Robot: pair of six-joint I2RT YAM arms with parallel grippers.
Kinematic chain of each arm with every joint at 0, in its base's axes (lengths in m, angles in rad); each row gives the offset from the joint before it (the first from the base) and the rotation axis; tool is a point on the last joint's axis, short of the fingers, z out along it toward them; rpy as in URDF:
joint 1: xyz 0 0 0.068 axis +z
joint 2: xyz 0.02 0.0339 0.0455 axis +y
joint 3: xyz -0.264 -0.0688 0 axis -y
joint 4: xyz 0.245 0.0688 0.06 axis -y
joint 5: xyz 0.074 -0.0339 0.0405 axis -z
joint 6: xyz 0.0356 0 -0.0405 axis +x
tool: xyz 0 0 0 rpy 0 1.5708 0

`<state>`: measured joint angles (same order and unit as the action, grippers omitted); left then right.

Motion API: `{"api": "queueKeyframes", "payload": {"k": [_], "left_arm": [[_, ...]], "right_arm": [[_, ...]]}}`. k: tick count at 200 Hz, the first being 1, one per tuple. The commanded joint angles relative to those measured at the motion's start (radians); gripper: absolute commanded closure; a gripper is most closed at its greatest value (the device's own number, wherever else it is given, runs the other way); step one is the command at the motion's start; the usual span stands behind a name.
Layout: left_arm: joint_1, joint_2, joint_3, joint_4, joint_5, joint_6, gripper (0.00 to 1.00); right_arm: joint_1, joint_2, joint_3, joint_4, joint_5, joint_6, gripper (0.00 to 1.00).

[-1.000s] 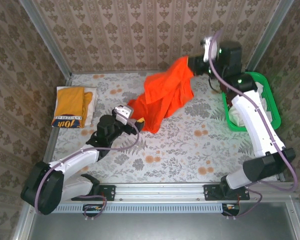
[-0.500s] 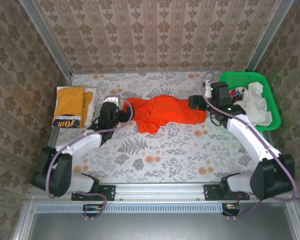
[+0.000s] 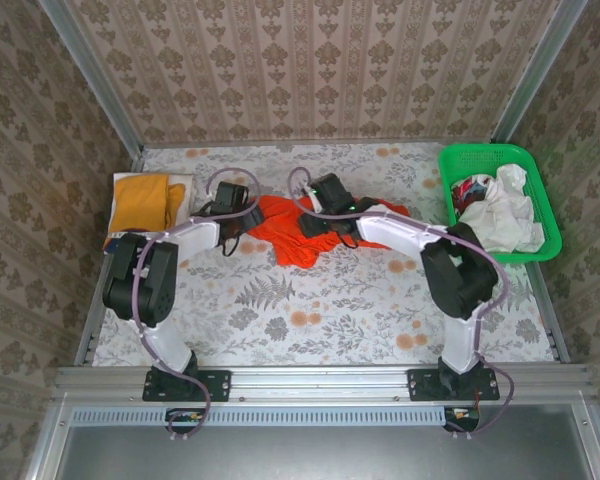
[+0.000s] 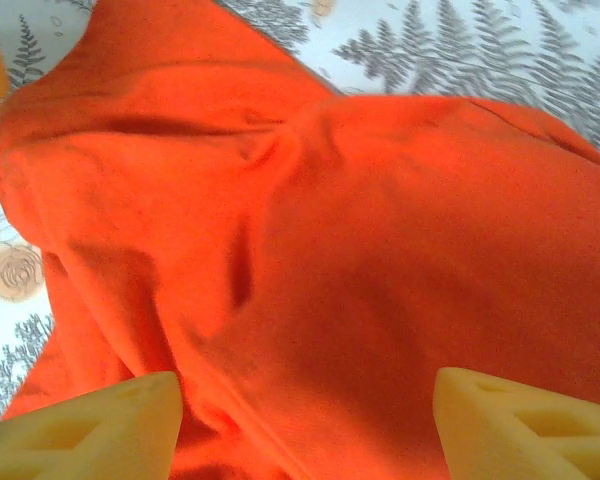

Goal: Fold and stack the t-shirts

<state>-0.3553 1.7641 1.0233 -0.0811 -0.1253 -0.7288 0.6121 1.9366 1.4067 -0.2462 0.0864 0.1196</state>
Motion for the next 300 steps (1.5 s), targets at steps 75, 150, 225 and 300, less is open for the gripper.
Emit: {"api": "queueKeyframes", "payload": {"k": [75, 150, 225, 300], "left_arm": [[0.012, 0.062, 0.06, -0.076, 0.051, -0.077, 0.27], [0.012, 0.048, 0.07, -0.071, 0.054, -0.049, 0.3], [0.011, -0.049, 0.04, -0.072, 0.0, -0.042, 0.26], [-0.002, -0.098, 0.022, -0.056, -0.028, -0.057, 0.13]], "right_arm": [[0.052, 0.166, 0.14, -0.108, 0.169, -0.066, 0.79], [-0.017, -0.144, -0.049, 0.048, 0.233, -0.057, 1.0], [-0.119, -0.752, -0.357, 0.239, 0.297, -0.124, 1.0], [-0.321, -1.147, -0.36, 0.085, 0.164, -0.155, 1.0]]}}
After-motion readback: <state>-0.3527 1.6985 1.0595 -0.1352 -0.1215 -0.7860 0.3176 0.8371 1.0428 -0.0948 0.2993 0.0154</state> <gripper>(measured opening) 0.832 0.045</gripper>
